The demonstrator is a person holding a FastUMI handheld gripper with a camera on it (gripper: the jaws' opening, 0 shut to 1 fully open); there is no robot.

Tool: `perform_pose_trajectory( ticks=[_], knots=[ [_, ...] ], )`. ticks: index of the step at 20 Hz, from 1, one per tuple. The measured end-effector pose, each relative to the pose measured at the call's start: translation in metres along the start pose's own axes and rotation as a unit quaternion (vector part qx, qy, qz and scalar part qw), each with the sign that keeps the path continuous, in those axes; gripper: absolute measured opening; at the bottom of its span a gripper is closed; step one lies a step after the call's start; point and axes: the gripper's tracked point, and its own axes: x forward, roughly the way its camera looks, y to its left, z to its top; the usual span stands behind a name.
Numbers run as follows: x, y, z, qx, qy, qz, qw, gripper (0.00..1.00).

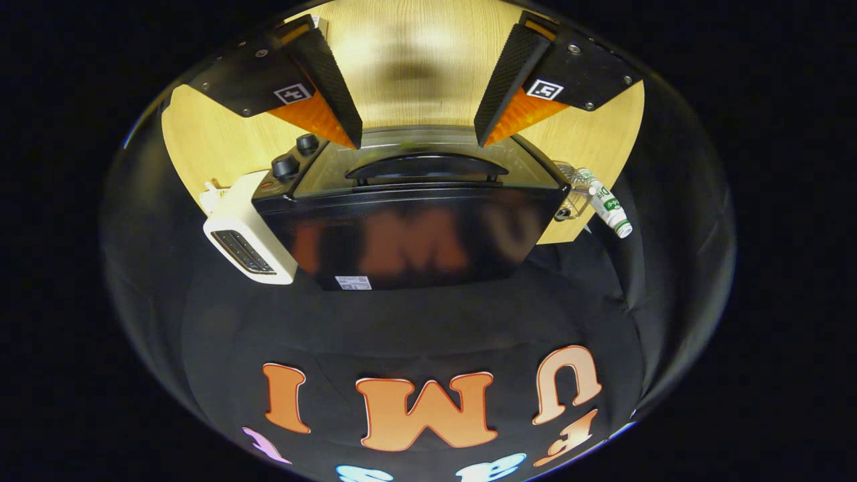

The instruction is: Open the toaster oven, put the food inside, and close the toaster oven door.

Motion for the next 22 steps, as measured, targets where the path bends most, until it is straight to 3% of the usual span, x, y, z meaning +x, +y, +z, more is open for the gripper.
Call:
perform_pose_trajectory(
  ticks=[11,17,22],
  knots=[
    [-0.077,-0.120,0.121,-0.002,-0.101,-0.025,0.995,1.00],
    [-0.139,-0.166,0.188,0.016,-0.170,-0.021,0.985,1.00],
    [-0.186,-0.193,0.223,-0.009,-0.231,-0.036,0.972,0.99]
  ],
)
